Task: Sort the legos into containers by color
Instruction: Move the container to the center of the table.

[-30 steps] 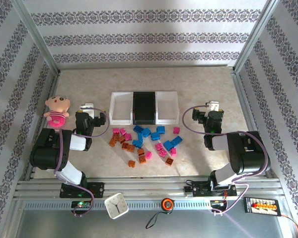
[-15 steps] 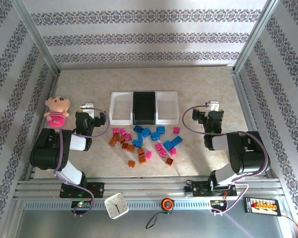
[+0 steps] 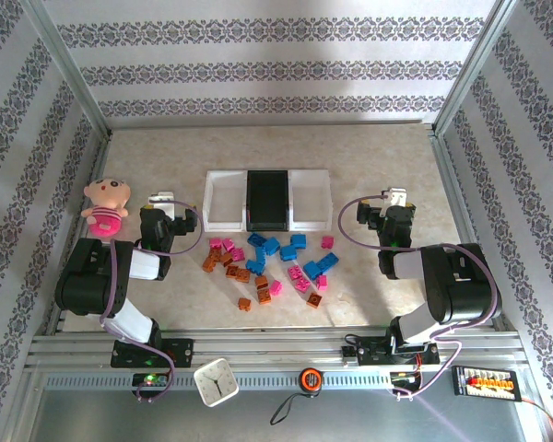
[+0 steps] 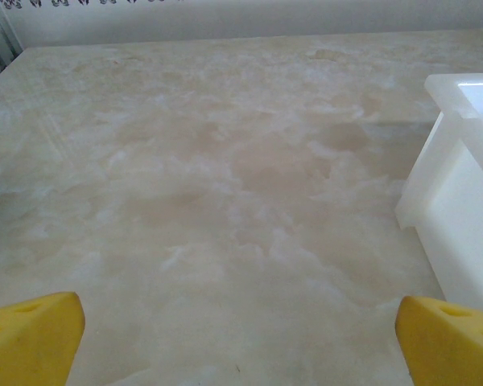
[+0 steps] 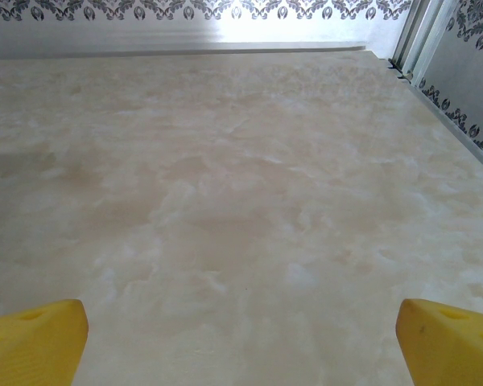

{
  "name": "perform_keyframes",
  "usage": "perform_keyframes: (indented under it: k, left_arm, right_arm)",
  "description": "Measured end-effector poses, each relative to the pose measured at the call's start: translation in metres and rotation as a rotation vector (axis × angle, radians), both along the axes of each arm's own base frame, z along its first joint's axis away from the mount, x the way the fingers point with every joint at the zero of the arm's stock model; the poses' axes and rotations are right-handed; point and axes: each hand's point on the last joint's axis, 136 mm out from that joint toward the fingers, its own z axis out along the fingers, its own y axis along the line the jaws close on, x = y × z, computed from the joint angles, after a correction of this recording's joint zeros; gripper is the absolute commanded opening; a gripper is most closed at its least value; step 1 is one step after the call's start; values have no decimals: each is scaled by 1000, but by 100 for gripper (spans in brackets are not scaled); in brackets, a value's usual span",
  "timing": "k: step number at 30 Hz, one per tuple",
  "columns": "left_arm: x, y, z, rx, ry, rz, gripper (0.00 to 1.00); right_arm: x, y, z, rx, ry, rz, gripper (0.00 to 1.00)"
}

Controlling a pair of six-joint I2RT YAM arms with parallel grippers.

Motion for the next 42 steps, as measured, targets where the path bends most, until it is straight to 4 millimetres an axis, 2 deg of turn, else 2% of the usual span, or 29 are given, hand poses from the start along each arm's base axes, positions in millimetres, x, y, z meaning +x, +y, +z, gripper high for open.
perform_keyframes:
  k: [10, 13, 17, 20, 25, 31, 33, 37, 42]
  left_arm:
    - [-1, 3, 4, 6, -6, 18, 99]
    - [-6, 8, 26, 14, -42, 44, 99]
    - [-8, 14, 69, 4, -117, 87, 99]
    - [-9, 20, 93, -45, -158, 135, 99]
    - [-20, 26, 114, -231, -210, 218, 99]
    - [-29, 27, 130, -506, -256, 230, 99]
    - [-32, 21, 133, -583, -292, 198, 99]
    - [-38, 3, 125, -703, -282, 109, 99]
    - [-39, -24, 131, -803, -246, -30, 99]
  right_arm:
    - [0, -1, 0, 7, 1, 7, 98]
    - [-1, -3, 7, 7, -2, -1, 98]
    - [2, -10, 28, 6, -12, -48, 98]
    - [5, -19, 46, 9, -7, -129, 98]
    - [-3, -30, 68, 42, 5, -321, 98]
    - [-14, -42, 66, 309, 26, -366, 98]
    - [-15, -35, 54, 364, 70, -341, 98]
    - [-12, -1, 35, 429, 207, -204, 94]
    - [-5, 53, 24, 462, 333, 0, 86]
